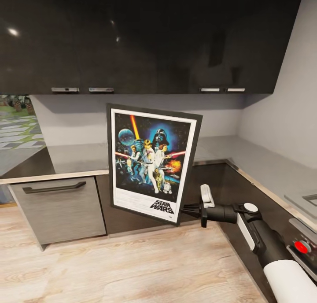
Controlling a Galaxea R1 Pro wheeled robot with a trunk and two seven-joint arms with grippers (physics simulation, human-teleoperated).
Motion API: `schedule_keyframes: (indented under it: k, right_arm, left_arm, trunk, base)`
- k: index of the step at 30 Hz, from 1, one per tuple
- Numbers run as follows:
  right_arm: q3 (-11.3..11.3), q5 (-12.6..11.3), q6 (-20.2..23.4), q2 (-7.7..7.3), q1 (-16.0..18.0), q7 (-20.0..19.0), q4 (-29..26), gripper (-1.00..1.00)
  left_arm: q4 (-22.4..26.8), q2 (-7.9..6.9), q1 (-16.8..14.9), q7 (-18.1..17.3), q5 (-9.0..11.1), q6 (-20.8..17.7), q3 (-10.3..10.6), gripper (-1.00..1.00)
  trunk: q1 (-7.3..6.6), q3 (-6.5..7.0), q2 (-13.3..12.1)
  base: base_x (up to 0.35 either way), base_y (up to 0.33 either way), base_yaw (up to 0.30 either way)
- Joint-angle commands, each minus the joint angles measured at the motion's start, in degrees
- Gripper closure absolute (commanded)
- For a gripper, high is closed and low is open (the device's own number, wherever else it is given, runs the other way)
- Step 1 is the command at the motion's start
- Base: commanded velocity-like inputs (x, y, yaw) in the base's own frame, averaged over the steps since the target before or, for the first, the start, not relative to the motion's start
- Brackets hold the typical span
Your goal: Pick up the poster from the kitchen countertop and hang it on one of the wall nails in the kitchen.
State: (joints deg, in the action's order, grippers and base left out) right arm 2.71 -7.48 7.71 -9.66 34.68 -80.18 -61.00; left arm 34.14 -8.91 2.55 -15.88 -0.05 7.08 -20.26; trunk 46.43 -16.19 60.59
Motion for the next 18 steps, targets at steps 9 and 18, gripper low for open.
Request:
schedule_keyframes:
  k: [9, 18]
  right_arm:
    - [0.1, -0.6, 0.9, -2.71, 0.0, -0.2, 0.0, 1.00]
    - [0.2, -0.8, 0.9, -2.81, 0.0, -0.2, -0.2, 1.00]
  left_arm:
    - [0.0, 0.03, 0.0, -0.4, 0.0, 0.0, -0.2, -1.00]
    - [0.0, 0.03, 0.0, -0.4, 0.0, 0.0, -0.2, -1.00]
  trunk:
    - [-1.98, 1.56, -3.6]
    - [-3.95, 3.18, -7.2]
  base:
    - [0.000, 0.000, 0.000]
    - [0.000, 0.000, 0.000]
